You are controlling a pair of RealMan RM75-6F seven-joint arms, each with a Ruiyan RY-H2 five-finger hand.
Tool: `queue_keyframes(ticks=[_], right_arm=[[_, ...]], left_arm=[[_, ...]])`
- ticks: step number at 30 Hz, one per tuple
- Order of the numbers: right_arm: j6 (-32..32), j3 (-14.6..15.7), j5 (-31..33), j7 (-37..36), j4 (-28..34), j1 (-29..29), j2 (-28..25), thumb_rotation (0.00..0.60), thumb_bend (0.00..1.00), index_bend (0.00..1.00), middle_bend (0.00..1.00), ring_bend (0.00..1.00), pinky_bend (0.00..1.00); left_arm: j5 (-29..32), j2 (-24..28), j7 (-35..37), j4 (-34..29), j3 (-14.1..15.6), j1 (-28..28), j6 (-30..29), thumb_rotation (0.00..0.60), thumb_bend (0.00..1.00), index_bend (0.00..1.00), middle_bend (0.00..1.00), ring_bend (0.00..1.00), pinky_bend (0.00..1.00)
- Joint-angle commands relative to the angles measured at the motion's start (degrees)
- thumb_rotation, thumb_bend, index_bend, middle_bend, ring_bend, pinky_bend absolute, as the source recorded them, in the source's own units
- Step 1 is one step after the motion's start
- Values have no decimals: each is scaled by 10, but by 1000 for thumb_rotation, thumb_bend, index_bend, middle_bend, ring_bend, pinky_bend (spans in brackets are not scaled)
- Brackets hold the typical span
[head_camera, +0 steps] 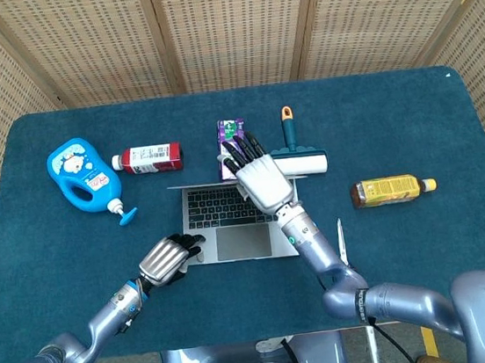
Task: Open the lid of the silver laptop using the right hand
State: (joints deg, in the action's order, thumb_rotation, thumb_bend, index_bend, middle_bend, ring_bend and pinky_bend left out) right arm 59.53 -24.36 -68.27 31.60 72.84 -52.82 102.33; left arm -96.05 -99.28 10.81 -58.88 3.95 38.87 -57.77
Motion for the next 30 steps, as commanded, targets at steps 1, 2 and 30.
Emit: queue_keyframes(ticks=[1, 2, 30], right_arm=[[-9, -21, 31, 12, -17, -16, -3, 600, 641, 218, 170, 48, 61], [-11, -25, 39, 14, -22, -20, -3, 600, 641, 218, 170, 48, 61], [-14, -37, 137, 61, -137, -92, 0, 600, 613, 218, 171, 48, 50]], left_arm=[[2, -2, 3, 2, 1, 2, 2, 600, 1000, 428, 229, 276, 333], [2, -3, 4, 3, 1, 3, 3, 600, 1000, 428, 229, 277, 333], [20, -9, 6, 10, 6, 15, 21, 600, 1000, 426, 229, 276, 332]])
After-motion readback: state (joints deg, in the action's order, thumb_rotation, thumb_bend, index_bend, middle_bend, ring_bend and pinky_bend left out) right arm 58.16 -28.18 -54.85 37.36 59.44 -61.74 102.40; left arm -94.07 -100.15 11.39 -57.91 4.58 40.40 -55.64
